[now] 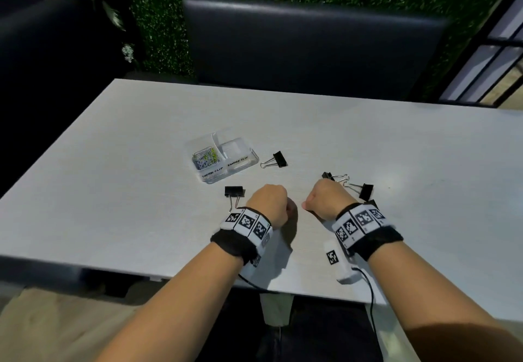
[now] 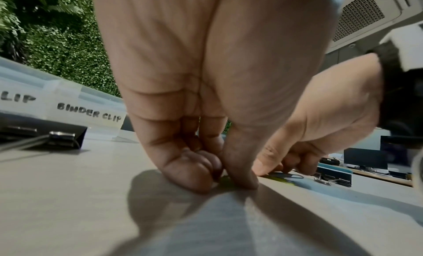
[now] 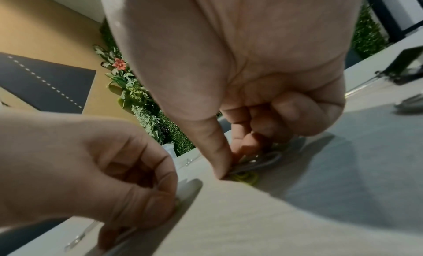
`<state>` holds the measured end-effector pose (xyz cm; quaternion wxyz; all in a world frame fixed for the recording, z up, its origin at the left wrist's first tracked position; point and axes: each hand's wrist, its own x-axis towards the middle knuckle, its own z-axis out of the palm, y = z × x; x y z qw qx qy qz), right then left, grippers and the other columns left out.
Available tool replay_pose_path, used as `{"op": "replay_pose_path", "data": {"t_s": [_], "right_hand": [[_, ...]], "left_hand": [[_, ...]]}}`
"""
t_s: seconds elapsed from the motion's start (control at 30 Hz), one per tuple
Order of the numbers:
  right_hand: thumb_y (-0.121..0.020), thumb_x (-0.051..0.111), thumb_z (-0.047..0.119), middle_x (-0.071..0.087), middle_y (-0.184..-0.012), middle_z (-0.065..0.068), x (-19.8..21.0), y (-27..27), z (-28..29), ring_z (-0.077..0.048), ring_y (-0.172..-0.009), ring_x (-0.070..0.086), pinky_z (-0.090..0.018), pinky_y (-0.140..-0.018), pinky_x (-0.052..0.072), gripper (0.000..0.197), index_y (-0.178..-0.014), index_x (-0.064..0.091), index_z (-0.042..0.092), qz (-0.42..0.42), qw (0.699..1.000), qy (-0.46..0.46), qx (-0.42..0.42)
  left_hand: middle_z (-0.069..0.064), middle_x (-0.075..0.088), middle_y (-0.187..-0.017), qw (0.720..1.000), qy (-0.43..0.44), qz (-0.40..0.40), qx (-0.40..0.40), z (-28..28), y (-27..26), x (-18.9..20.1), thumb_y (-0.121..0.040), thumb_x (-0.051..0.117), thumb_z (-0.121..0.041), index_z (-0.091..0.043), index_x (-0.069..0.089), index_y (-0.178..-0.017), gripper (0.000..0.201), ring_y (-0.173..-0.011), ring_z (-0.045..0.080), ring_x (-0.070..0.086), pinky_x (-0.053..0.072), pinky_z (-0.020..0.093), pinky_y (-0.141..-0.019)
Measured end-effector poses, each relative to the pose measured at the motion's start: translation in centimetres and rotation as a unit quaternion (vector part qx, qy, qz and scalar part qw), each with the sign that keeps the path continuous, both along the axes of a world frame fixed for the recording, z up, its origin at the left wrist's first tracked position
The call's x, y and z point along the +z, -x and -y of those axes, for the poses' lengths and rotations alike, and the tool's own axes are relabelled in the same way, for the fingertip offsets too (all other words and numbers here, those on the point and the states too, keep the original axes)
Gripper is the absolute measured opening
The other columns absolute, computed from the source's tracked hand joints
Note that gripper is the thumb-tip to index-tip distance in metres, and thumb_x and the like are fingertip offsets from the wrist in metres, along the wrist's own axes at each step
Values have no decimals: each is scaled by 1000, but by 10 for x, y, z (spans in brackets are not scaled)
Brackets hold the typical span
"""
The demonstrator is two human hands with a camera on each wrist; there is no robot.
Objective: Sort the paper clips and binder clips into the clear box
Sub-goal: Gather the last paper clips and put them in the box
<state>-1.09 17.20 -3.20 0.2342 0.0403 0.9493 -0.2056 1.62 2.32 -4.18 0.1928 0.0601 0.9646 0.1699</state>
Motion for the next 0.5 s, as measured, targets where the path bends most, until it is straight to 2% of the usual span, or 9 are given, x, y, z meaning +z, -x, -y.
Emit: {"op": "replay_pose_path", "data": {"t_s": [0.07, 0.13, 0.2, 0.27, 0.33, 0.4, 0.43, 0.5], "right_hand": [[-85, 71, 20, 63, -66, -7, 0, 0, -3, -26, -71, 66, -30, -64, 52, 25, -66, 60, 9, -7, 1000, 9, 1], [-86, 68, 18, 64, -65, -8, 3, -1, -6, -25, -70, 67, -35, -69, 57, 25, -63, 61, 8, -4, 1000, 28, 4], [-88, 67, 17, 61, -59, -7, 5, -2, -10, -23, -63, 63, -40, -75, 59, 33, -58, 59, 7, -1, 999, 50, 2], [-90, 66, 20, 60, -60, -15, 7, -5, -14, -29, -61, 62, -42, -78, 59, 38, -57, 59, 2, -3, 997, 72, -3], [-92, 65, 22, 64, -67, -20, 10, -7, -20, -35, -71, 68, -39, -75, 57, 38, -65, 66, -4, -23, 995, 92, -18], [-93, 66, 22, 73, -78, -19, 12, -7, -26, -34, -84, 71, -29, -67, 54, 35, -77, 71, -9, -48, 992, 106, -45], [-91, 68, 21, 75, -81, -14, 14, -8, -29, -30, -86, 71, -26, -65, 51, 30, -81, 74, -7, -58, 992, 97, -48], [-86, 73, 19, 75, -81, -1, 17, -11, -35, -19, -86, 70, -24, -70, 49, 17, -81, 77, 3, -65, 995, 62, -32]], "left_hand": [[12, 65, -86, 1000, -3, 9, -7, 1, 0, -2, -88, 61, -12, -7, 68, -82, 11, -89, 34, 70, 48, 35, -65], [13, 67, -90, 1000, -13, 12, -6, 1, 0, -2, -90, 62, -13, -10, 64, -79, 12, -88, 33, 69, 50, 34, -67], [13, 67, -97, 1000, -12, 14, -1, 2, 0, 0, -90, 64, -13, -7, 70, -89, 9, -85, 31, 67, 52, 34, -68], [13, 70, -103, 1000, -17, 7, 2, 4, 0, 1, -88, 65, -16, -9, 74, -101, 17, -89, 31, 68, 55, 35, -71], [12, 71, -111, 999, -44, -2, 8, 6, 2, 2, -91, 62, -19, -11, 73, -109, 22, -100, 31, 69, 54, 34, -75], [11, 71, -118, 997, -74, -3, 8, 7, 3, 5, -97, 57, -17, -11, 72, -115, 24, -109, 30, 66, 51, 32, -80], [11, 71, -119, 997, -81, -5, 8, 7, 4, 7, -99, 55, -16, -10, 73, -115, 25, -109, 29, 66, 51, 33, -81], [11, 71, -119, 996, -91, -8, 9, 5, 6, 9, -100, 51, -14, -8, 74, -112, 27, -109, 29, 66, 50, 33, -81]]}}
